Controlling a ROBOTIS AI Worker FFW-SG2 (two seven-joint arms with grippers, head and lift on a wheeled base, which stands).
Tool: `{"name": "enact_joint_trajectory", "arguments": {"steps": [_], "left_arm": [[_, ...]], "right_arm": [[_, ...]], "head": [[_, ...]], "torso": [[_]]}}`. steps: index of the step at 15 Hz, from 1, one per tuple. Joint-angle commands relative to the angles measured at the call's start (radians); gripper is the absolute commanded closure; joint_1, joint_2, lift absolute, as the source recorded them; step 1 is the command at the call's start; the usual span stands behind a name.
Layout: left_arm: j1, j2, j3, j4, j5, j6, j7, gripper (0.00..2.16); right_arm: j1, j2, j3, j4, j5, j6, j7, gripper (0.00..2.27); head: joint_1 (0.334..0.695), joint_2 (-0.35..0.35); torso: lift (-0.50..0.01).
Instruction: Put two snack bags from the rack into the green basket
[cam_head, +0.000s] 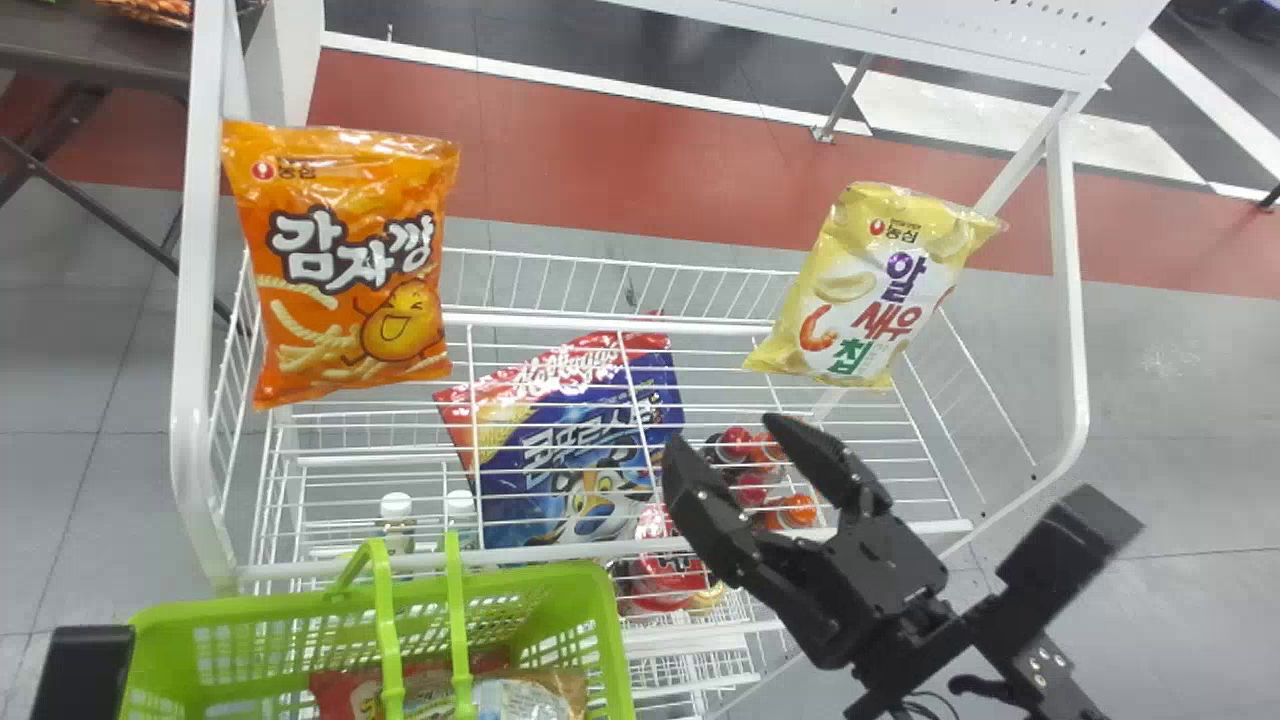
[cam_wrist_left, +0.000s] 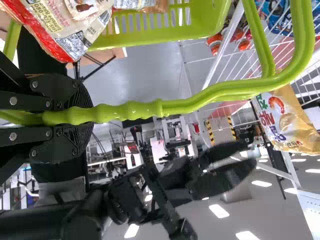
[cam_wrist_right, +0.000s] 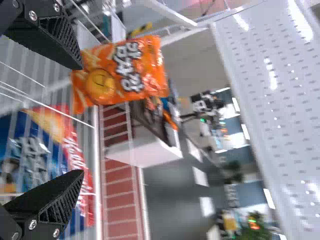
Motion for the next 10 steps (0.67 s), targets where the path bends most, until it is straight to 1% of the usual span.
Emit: {"name": "enact_joint_trajectory", "arguments": {"steps": [1, 3, 5, 7, 10], "left_arm": [[-0.003, -0.003, 0.007, 0.008, 0.028, 0.001, 0.008, 1.36], [-0.011, -0.003, 0.046, 0.014, 0.083, 0.001, 0.037, 1.36], [-0.009, -0.003, 0.086, 0.025, 0.121, 0.001, 0.04, 1.36], [-0.011, -0.003, 0.129, 0.049, 0.163, 0.001, 0.042, 1.36], [-0.011, -0.003, 0.141, 0.046, 0.166, 0.001, 0.036, 1.36]], "right_arm": [[0.02, 0.009, 0.039, 0.014, 0.08, -0.164, -0.023, 0.07], [0.027, 0.021, 0.066, 0.03, 0.135, -0.265, -0.045, 0.07], [0.031, 0.025, 0.085, 0.05, 0.166, -0.367, -0.058, 0.07], [0.036, 0.032, 0.093, 0.053, 0.164, -0.367, -0.058, 0.07], [0.039, 0.033, 0.091, 0.05, 0.141, -0.281, -0.058, 0.07]], "head": [[0.695, -0.35], [0.695, -0.35], [0.695, -0.35], [0.695, -0.35], [0.695, -0.35]], "torso": [[-0.005], [-0.005], [-0.005], [-0.005], [-0.005]]}}
